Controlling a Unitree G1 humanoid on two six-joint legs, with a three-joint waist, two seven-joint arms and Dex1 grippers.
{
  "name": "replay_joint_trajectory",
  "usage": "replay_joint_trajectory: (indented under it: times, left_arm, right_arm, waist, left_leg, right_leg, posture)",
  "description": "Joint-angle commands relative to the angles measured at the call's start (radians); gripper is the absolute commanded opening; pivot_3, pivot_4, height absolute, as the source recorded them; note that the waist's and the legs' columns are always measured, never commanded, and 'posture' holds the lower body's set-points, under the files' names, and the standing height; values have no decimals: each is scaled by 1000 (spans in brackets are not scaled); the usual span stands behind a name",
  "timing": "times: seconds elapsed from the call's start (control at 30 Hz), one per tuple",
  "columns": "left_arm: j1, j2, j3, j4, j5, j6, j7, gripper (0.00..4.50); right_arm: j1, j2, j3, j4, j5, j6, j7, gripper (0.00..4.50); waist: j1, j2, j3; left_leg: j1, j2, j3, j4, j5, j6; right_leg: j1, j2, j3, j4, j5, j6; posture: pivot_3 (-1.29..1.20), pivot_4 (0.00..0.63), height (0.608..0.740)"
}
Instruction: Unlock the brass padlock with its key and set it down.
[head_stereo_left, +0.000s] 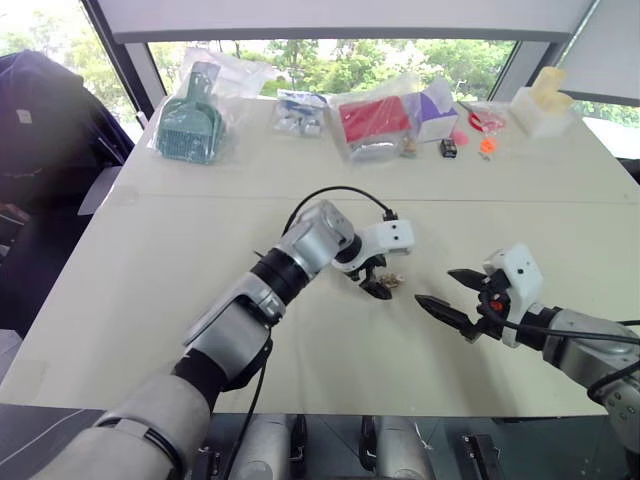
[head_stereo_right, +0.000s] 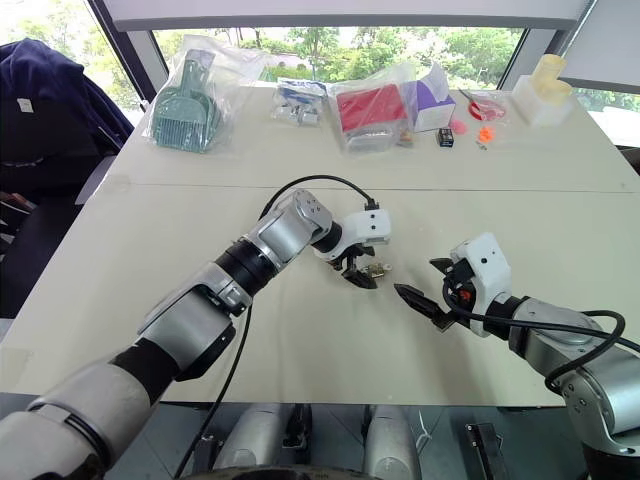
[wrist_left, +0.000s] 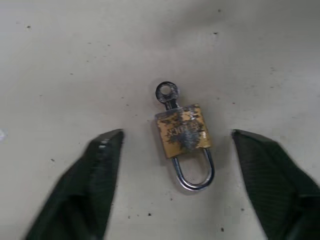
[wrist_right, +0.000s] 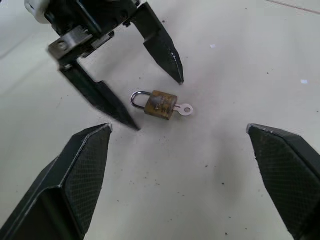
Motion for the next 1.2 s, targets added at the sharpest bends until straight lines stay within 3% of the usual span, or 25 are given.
replay_joint_trajectory:
  times: [0.03, 0.13, 0.23, 0.33, 0.43, 0.57, 0.73, 1.2]
  left_arm:
    - [76, -26, -52, -19, 18, 64, 11, 1842]
    - [111, -31, -54, -59, 20, 106, 35, 730]
    - [134, -26, -45, -93, 20, 130, 58, 738]
    - [102, 34, 90, -115, -32, -138, 112, 738]
    - [64, 100, 210, -158, -146, -381, 34, 738]
    - [48, 175, 285, -216, -247, -507, -81, 738]
    - [74, 256, 296, -273, -236, -677, -91, 738]
    - [96, 299, 305, -344, -238, -735, -7, 738]
  right_arm:
    - [-10, 9, -10, -29, -3, -22, -8, 4500]
    - [-7, 10, -6, -30, -2, -23, -9, 4500]
    - [-2, 6, -5, -31, 2, -22, -5, 4500]
    - [-23, 23, -50, -16, 98, 43, -17, 4500]
    - [-81, 63, -95, 4, 219, 91, -51, 4500]
    - [-193, 111, -121, 64, 390, 184, -167, 4500]
    - [-344, 204, -116, 142, 576, 181, -313, 4500]
    - [-403, 230, -72, 194, 812, 93, -472, 4500]
  waist:
    - [1, 0, -1]
    - [2, 0, -2]
    - [2, -1, -3]
    - [0, -1, -4]
    - [-4, -1, -2]
    - [-4, 0, -3]
    - [-3, 0, -3]
    - [-4, 1, -3]
  left_leg:
    - [0, 0, 0, 0, 0, 0]
    - [1, 0, -1, 0, 0, 0]
    - [1, 0, -1, 0, 0, 0]
    - [1, 0, -1, 0, 0, 0]
    - [-2, 0, -1, 0, 0, -1]
    - [-2, 1, 0, -1, 1, -2]
    - [-1, 0, 1, -1, 1, -2]
    - [0, 0, 1, 0, 1, -1]
  right_leg:
    - [0, 0, 0, 0, 0, 0]
    - [1, 0, 0, 0, 0, 0]
    - [2, 0, 0, 0, 0, 0]
    - [2, 0, 0, 0, 0, 0]
    - [-2, -1, 0, 1, 0, 0]
    - [-5, 0, 0, 2, 1, -1]
    - [-2, -1, 0, 1, 1, -1]
    - [-1, 0, 0, 2, 2, 2]
  posture:
    - [0, 150, 735]
    - [0, 150, 735]
    - [0, 150, 735]
    - [0, 150, 735]
    - [0, 150, 735]
    - [0, 150, 735]
    - [0, 150, 735]
    - [0, 150, 735]
